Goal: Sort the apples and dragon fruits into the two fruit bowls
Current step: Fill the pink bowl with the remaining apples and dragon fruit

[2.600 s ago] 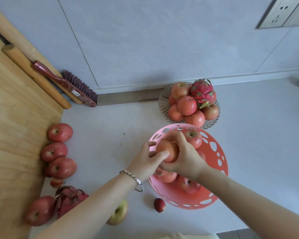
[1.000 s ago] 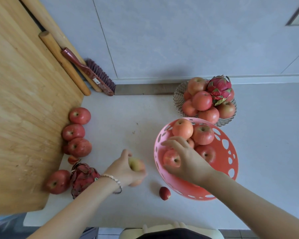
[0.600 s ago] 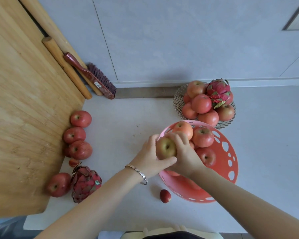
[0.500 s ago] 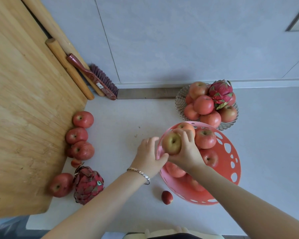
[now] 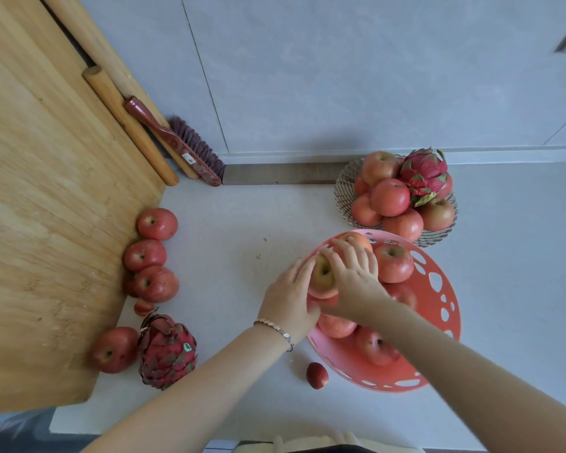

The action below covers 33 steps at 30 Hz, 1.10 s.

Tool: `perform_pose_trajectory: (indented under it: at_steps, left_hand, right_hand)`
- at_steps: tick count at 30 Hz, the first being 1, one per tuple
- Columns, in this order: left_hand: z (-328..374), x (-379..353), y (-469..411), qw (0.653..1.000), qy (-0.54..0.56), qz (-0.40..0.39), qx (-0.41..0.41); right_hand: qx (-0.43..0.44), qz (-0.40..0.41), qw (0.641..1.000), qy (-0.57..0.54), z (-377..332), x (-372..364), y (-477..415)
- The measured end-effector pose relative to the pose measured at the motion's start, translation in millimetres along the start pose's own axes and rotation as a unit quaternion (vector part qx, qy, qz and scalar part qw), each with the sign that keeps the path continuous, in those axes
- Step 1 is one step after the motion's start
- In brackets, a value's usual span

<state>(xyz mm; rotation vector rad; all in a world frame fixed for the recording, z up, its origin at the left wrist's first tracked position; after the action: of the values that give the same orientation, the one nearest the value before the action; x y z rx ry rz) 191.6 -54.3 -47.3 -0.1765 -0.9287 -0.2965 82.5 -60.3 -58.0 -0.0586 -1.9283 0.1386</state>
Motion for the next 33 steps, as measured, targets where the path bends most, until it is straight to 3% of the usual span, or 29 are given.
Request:
perform_pose_trajectory:
  at_steps: [3, 6, 8, 15, 22, 33]
  left_hand:
    - [13.9, -4.6, -9.0, 0.998, -0.049, -0.016, -0.046]
    - [21.0, -13.0, -18.6, 0.992, -0.104, -0.020, -0.062]
    - [21.6, -21.5, -22.7, 0.989, -0.129, -0.037, -0.056]
    - [21.8, -32.8, -28.9, 0.995, -0.090, -0.016, -0.044]
    - [20.1, -41.9, -33.5, 0.993, -0.112, -0.036, -0.020]
    - [15.1, -46.3, -39.5, 0.974, -0.205, -0.082, -0.042]
  right_hand:
    - [-0.031, -0.040, 0.997, -0.051, 27.5, 18.5, -13.9]
    - [-0.065, -0.051, 0.996, -0.027, 53.1, 25.3, -26.2]
    - [-0.043, -0.051, 0.998, 0.005, 54.5, 17.8, -26.3]
    - [-0.037, 0.067, 0.997, -0.011, 54.6, 8.1, -17.8]
    - [-0.037, 0.116, 0.992, 0.029, 50.6, 14.5, -13.9]
    - [-0.076, 0.035, 0.996, -0.031, 50.5, 16.2, -17.0]
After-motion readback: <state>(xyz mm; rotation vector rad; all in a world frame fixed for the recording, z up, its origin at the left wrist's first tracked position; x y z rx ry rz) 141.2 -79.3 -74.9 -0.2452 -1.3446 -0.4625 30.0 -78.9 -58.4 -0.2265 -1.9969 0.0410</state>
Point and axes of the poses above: each hand's wrist, its own y-axis away from the middle knuckle, its own x-axis out of the back of the hand, z = x × y, the point moved 7 cm from there along -y, towards the middle knuckle, and after that the axes turned 10 degrees about z, right-handed, at the moved point
